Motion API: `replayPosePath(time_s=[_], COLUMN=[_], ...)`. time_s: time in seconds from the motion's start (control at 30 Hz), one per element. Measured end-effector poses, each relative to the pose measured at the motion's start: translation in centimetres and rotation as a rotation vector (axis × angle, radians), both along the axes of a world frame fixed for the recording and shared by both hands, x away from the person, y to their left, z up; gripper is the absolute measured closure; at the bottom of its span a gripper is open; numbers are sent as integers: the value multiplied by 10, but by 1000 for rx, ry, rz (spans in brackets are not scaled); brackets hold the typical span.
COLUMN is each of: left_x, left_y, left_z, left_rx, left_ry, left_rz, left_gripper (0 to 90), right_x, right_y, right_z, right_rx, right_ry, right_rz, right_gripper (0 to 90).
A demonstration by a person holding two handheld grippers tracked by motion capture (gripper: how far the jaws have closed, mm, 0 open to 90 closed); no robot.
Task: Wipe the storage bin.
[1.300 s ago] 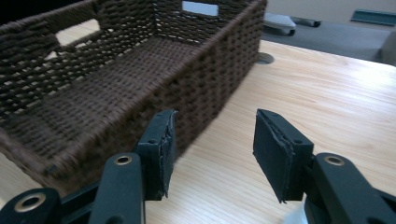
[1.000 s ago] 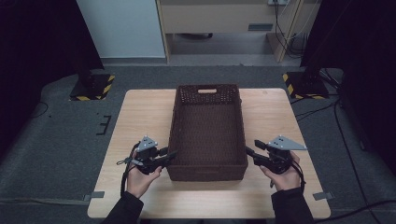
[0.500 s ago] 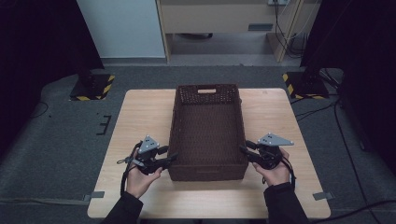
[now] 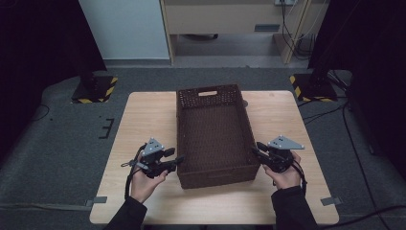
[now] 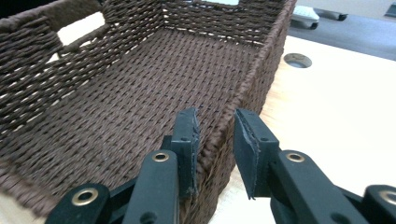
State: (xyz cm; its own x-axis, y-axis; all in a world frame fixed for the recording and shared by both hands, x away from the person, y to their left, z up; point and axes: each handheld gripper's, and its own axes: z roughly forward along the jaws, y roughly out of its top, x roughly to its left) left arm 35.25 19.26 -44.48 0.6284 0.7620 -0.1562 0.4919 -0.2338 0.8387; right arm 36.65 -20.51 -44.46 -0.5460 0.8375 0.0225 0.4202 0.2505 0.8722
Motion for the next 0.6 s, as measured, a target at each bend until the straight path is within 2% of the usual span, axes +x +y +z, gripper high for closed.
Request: replayPosePath(time_s=[0.07, 0.13, 0.2, 0.27, 0.33, 0.4, 0.47, 0.53, 0.6], left_x=[-1, -2, -3, -4, -6, -6, -6, -7, -7], left_y=[-1, -3, -3, -6, -10, -10, -9, -8, -4], left_z=[0, 0, 0, 0, 1, 2, 3, 5, 9], left_rx=[-6, 9, -5, -18, -1, 4, 2, 1, -8], left_ry=[9, 1, 11, 24, 16, 11, 8, -9, -22], left_rz=[-18, -26, -43, -60, -61, -58, -60, -46, -32], left_gripper=[521, 518, 509, 498, 492, 492, 492, 482, 456], right_x=[-2, -2, 0, 3, 3, 0, -3, -6, -6], right_y=[0, 0, -1, -3, -5, -6, -8, -8, -9], right_z=[-1, -1, -1, -3, -4, -1, 2, 3, 1], right_rx=[5, 6, 19, 26, 29, 2, 0, -5, 11], right_ry=[3, 6, 16, 6, 6, -6, -9, 13, 11], right_rz=[8, 5, -5, -32, -55, -53, -46, -37, -33], right_gripper=[716, 721, 732, 744, 728, 699, 716, 745, 760])
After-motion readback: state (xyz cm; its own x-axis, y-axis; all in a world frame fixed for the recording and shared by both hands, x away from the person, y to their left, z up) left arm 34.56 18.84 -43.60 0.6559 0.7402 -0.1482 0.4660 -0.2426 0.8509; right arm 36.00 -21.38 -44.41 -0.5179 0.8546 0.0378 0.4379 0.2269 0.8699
